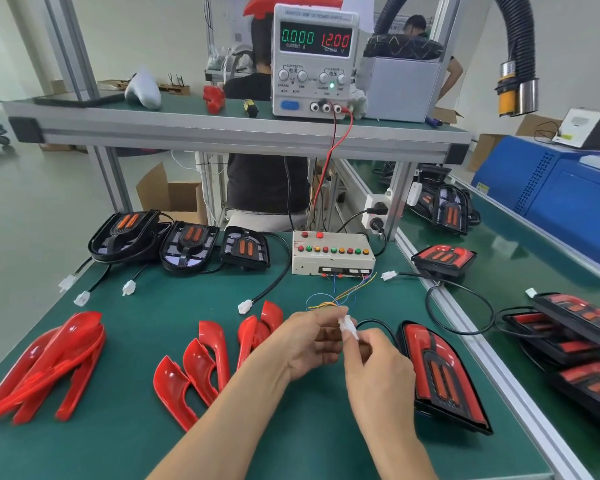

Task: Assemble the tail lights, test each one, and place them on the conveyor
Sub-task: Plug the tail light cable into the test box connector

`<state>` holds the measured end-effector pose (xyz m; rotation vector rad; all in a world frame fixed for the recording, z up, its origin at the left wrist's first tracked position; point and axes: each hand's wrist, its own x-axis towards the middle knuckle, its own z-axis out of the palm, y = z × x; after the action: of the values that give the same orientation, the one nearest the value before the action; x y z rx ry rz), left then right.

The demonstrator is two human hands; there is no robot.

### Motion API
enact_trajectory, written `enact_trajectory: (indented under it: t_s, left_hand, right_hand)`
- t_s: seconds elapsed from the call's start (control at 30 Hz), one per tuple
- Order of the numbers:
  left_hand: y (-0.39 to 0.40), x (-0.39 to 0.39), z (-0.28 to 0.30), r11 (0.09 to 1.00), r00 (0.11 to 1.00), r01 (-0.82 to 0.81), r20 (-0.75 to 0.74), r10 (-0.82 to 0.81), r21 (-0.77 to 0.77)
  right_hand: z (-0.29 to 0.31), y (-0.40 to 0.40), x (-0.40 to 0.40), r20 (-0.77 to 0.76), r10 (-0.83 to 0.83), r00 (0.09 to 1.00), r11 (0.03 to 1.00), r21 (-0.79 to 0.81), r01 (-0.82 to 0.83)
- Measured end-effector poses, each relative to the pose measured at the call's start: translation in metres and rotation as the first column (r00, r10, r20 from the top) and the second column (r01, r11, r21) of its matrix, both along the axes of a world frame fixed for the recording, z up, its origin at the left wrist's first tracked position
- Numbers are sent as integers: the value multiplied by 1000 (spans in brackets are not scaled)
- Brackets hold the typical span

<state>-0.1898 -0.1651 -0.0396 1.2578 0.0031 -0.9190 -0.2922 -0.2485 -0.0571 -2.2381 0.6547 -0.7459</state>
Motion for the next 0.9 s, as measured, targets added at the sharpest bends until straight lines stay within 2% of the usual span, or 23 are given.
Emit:
enact_trajectory:
  t_s: [0.23,0.47,0.6,0.67,0.7,0.73,0.77,0.83,0.9]
  left_hand:
    - [-4,4,-3,995,1000,-10,-28,13,95]
    - [-11,-1,-11,988,997,-78,-16,81,135]
    - [-11,2,-8,985,995,-95,22,93,142]
    - [-11,4,-4,982,994,-95,61,86,165]
    - [-11,5,-1,974,991,-107,101,88,201]
    - [-11,7,2,958,981,-140,164,101,249]
    - [-11,11,3,933,958,-202,259,125,297]
    - [-9,22,4,836,830,-382,545,122,394]
    - [-6,37,3,723,638,-548,769,36,421]
  right_hand:
    - [1,1,1,-6,31,1000,999,-20,-31]
    - [-1,7,4,-119,-10,993,989,-146,-8]
    - [-2,8,6,-37,-2,999,995,-101,-2]
    - [-2,2,10,-1,29,1000,998,50,-29]
    - [-3,-3,13,31,46,998,974,219,-51]
    - [-4,-6,16,67,49,997,904,421,-73]
    - [-5,-7,17,98,48,994,788,608,-98]
    - [-12,0,19,142,64,988,544,825,-154]
    - [-23,8,23,145,84,986,457,874,-167]
